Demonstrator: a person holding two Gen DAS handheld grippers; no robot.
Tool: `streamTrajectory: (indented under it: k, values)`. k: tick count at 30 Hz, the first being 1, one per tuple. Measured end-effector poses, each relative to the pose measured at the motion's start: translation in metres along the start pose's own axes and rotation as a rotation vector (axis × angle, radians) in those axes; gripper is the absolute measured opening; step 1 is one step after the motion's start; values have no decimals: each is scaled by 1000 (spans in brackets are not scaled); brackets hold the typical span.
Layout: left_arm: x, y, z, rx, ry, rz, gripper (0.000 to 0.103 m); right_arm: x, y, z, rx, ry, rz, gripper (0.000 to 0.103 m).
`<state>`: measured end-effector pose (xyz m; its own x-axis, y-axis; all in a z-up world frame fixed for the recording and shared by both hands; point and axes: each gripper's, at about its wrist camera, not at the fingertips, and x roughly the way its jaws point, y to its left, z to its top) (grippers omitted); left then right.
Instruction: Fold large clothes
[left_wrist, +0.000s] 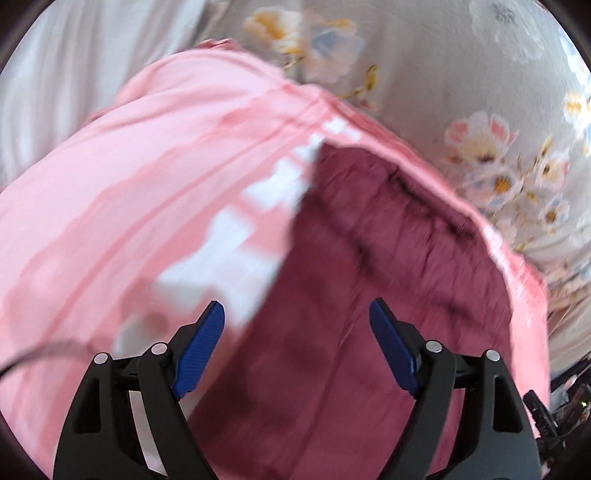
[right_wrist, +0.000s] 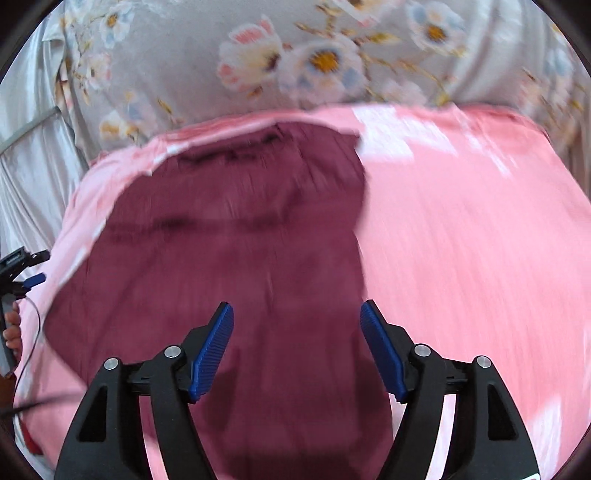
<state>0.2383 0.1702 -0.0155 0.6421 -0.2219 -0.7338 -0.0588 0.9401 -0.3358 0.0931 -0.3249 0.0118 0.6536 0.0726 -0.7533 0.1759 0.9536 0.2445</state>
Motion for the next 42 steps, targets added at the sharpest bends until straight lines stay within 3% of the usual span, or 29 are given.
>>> streamTrajectory:
  k: [5, 8, 10, 12, 15, 17, 19, 22, 24, 30, 33, 39, 42]
  values:
    - [-17, 43, -58, -90, 98, -43, 82, -21, -17, -49, 160, 4, 45, 76]
    - [-12, 60, -73, -196, 129, -106, 82, -18, -18, -58, 214, 1, 64, 76]
    - [-13, 59, -73, -216, 107, -117, 82, -15, -16, -60, 230, -11, 62, 77]
    - [-12, 52, -69, -215, 101, -169, 79, -12, -15, -57, 243, -31, 61, 77]
    - [-5, 40, -66, -207, 123, -191, 57, -8, -14, -53, 267, -42, 57, 75]
    - [1, 31, -64, -191, 133, -171, 28, -6, -13, -51, 272, -46, 46, 62]
    - [0, 26, -65, -173, 131, -160, 11, -6, -13, -51, 277, -39, 59, 32]
    - [-12, 24, -64, -166, 113, -171, 6, -13, -15, -51, 295, -41, 88, 11]
    - [-24, 22, -64, -151, 98, -188, 4, -29, -12, -50, 281, -68, 95, 7]
    - [-94, 12, -69, -67, 44, -248, 3, -102, 7, -55, 137, -165, 104, 4]
    - [-134, 7, -80, -5, 19, -259, 3, -157, 18, -76, 26, -235, 109, 4]
    - [-254, 3, -122, 55, -93, -352, 3, -269, 24, -135, -92, -393, 147, 4]
    - [-316, 1, -138, 62, -190, -379, 2, -320, 27, -155, -111, -468, 162, 4]
